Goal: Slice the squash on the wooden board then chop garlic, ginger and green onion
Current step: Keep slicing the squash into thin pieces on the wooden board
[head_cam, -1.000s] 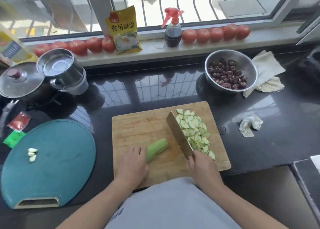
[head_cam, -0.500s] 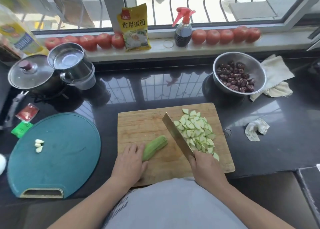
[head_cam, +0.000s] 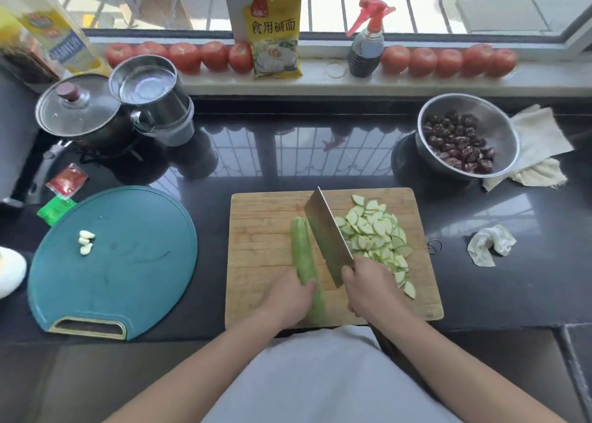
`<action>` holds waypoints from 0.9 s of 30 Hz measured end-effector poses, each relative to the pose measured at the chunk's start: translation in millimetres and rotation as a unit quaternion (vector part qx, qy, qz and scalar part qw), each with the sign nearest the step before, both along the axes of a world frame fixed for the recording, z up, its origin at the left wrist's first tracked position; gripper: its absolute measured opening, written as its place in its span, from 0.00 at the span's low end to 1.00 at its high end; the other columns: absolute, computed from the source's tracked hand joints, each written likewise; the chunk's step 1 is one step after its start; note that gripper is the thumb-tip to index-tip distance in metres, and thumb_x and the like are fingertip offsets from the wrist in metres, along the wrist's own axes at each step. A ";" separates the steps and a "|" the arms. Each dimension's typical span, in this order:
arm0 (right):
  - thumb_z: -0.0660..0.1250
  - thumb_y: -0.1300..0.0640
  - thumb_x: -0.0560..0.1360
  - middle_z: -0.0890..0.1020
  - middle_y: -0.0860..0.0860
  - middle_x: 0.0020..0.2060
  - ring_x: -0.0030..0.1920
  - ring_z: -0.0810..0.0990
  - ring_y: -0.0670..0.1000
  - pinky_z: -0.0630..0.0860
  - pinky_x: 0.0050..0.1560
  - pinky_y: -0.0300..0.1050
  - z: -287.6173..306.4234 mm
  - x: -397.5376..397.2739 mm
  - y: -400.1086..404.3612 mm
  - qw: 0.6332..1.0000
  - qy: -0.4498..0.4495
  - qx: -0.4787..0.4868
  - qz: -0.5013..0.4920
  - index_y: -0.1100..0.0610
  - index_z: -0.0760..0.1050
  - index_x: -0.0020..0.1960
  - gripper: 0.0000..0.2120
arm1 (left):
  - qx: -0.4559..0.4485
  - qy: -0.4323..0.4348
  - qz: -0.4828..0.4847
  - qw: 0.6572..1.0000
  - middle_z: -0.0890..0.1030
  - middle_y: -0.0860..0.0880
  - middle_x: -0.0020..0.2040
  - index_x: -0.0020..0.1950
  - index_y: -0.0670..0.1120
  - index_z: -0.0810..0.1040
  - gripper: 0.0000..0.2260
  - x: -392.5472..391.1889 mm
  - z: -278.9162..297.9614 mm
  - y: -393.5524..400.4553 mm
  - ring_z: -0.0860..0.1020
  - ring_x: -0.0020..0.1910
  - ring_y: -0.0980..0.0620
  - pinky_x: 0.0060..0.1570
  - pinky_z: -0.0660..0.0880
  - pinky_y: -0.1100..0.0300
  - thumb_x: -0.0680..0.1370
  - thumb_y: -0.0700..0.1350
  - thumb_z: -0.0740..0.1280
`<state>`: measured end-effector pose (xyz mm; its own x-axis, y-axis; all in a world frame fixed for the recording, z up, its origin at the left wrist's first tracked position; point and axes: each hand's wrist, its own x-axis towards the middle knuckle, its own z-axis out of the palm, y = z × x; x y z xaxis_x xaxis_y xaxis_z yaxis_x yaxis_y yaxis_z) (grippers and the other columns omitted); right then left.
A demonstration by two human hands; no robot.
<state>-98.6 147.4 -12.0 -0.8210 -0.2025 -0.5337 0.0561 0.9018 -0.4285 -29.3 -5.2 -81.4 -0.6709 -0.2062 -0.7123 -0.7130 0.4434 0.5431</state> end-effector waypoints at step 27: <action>0.57 0.61 0.76 0.69 0.49 0.36 0.36 0.68 0.53 0.56 0.27 0.44 27.4 11.0 -41.0 0.995 0.034 0.071 0.059 0.55 0.64 0.44 0.04 | -0.076 0.164 -0.156 0.971 0.57 0.55 0.73 0.83 0.56 0.46 0.37 -17.9 -46.5 -31.5 0.60 0.74 0.49 0.70 0.67 0.48 0.80 0.55 0.65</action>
<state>-87.6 106.4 15.4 -0.8310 -0.2260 -0.5083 -0.0786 0.9523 -0.2949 -47.3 -36.8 -127.9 -0.9031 -0.0424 -0.4274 -0.3309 0.7031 0.6294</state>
